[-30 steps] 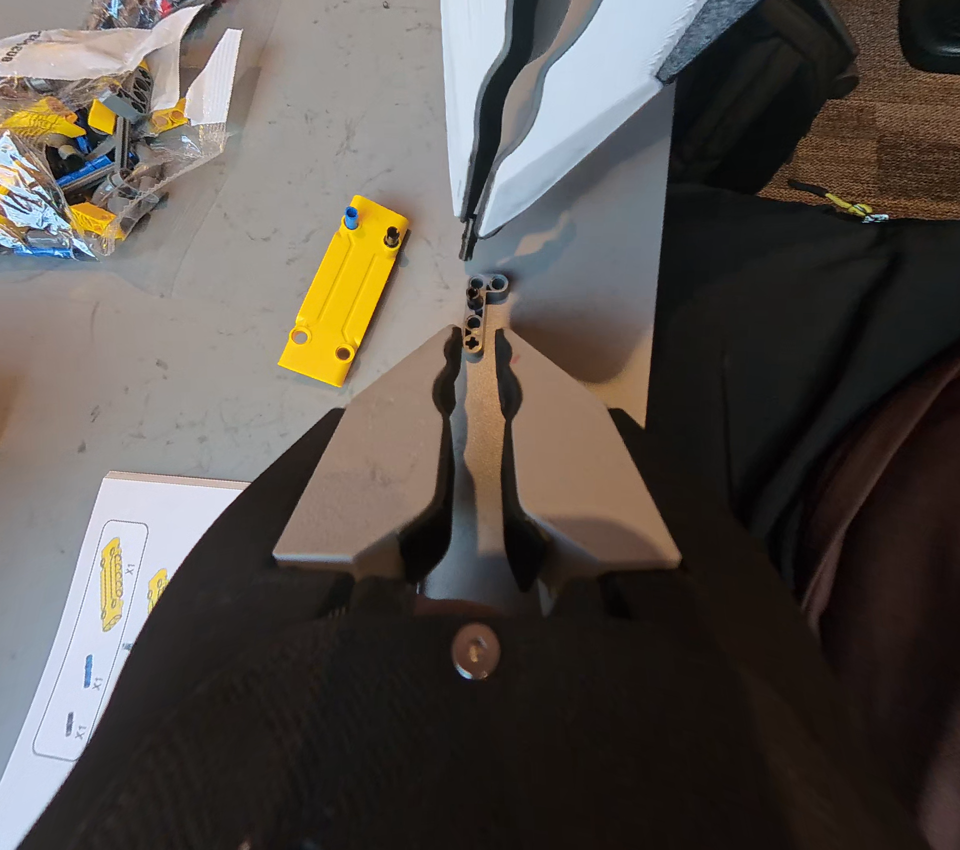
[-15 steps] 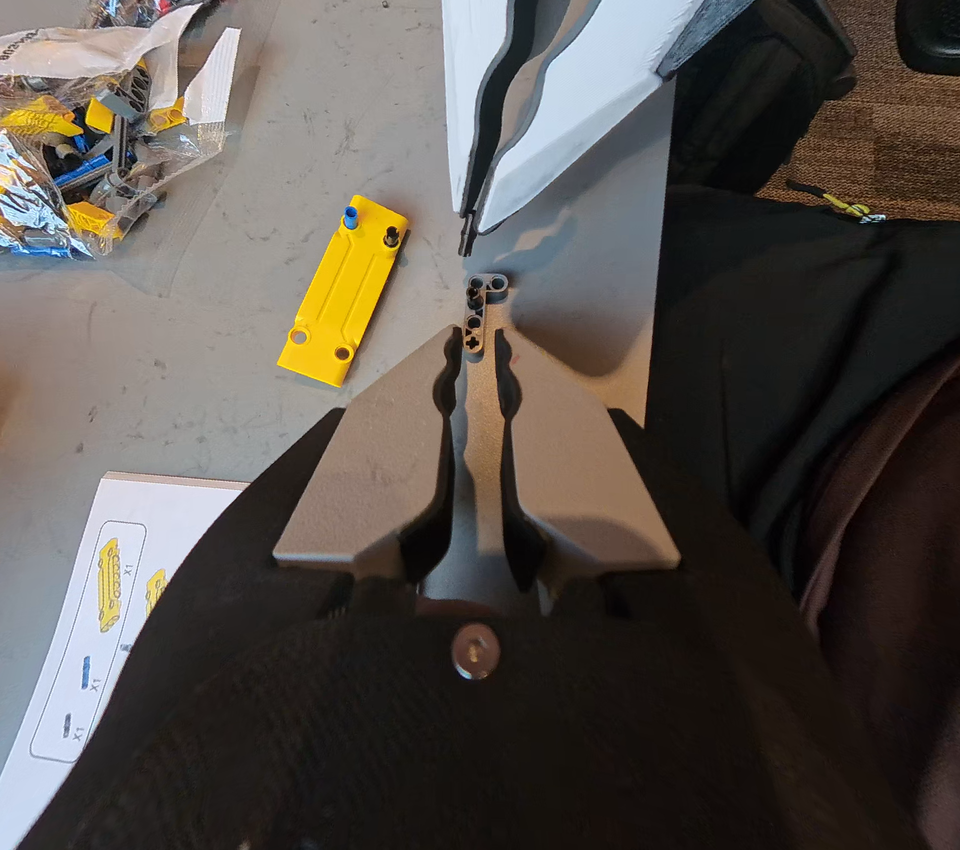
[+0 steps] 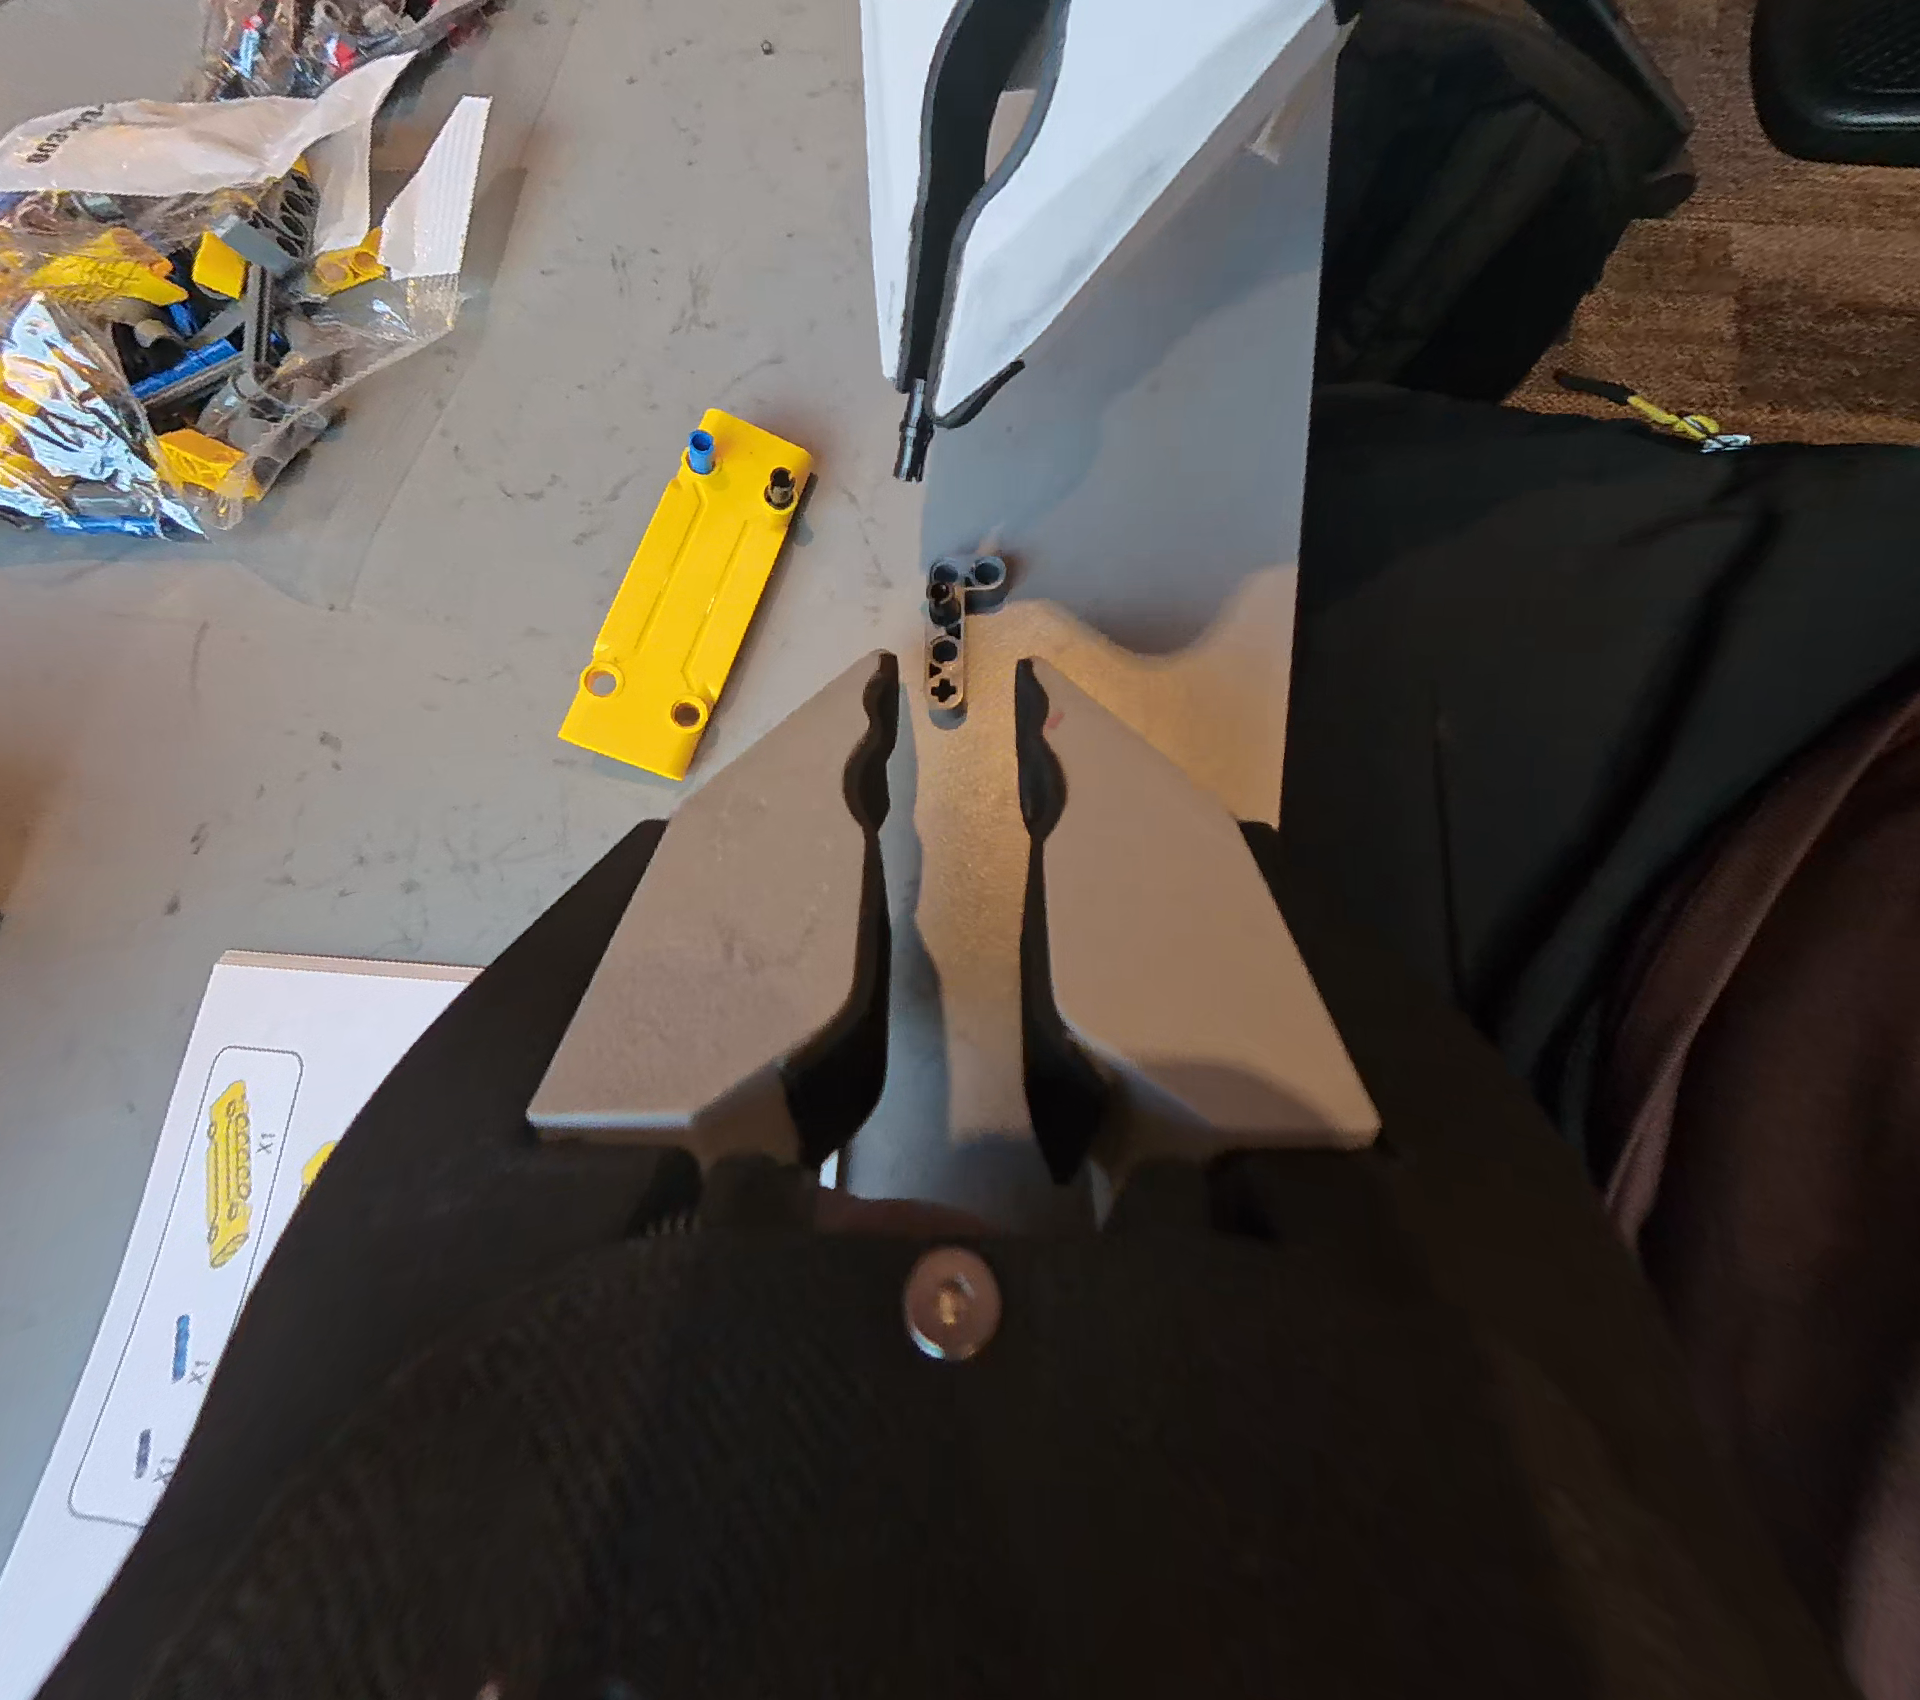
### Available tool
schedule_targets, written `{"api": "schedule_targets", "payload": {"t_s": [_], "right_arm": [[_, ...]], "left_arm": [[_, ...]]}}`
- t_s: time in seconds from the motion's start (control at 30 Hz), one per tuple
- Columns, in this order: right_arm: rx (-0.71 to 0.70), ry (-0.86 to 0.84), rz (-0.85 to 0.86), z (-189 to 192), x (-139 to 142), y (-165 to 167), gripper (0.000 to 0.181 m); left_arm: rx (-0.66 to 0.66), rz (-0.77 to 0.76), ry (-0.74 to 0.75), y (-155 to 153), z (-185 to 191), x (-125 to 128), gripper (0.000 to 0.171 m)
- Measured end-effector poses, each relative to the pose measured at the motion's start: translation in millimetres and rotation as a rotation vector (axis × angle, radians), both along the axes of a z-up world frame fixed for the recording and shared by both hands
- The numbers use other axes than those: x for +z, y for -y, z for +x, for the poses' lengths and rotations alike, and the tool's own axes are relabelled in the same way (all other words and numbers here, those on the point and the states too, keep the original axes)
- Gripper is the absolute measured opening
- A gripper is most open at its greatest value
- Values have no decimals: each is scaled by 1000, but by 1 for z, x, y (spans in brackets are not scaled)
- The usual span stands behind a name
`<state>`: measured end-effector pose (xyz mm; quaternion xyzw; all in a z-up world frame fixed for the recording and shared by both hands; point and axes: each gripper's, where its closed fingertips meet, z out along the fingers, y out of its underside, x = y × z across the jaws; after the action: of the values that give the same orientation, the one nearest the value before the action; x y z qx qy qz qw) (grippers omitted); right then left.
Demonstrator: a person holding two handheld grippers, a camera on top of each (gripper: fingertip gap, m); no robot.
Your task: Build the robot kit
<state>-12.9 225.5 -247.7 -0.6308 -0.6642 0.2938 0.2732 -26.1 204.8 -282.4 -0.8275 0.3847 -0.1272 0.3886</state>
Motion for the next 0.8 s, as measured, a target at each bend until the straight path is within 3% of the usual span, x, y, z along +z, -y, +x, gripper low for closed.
{"api": "schedule_targets", "payload": {"t_s": [0.23, 0.8], "right_arm": [[-6, 1, -17, 1, -1, -2, 5], [34, 19, -34, 0, -7, 10, 5]], "left_arm": [[7, 18, 64, -1, -1, 9, 22], [-29, 60, 30, 1, 5, 9, 19]]}}
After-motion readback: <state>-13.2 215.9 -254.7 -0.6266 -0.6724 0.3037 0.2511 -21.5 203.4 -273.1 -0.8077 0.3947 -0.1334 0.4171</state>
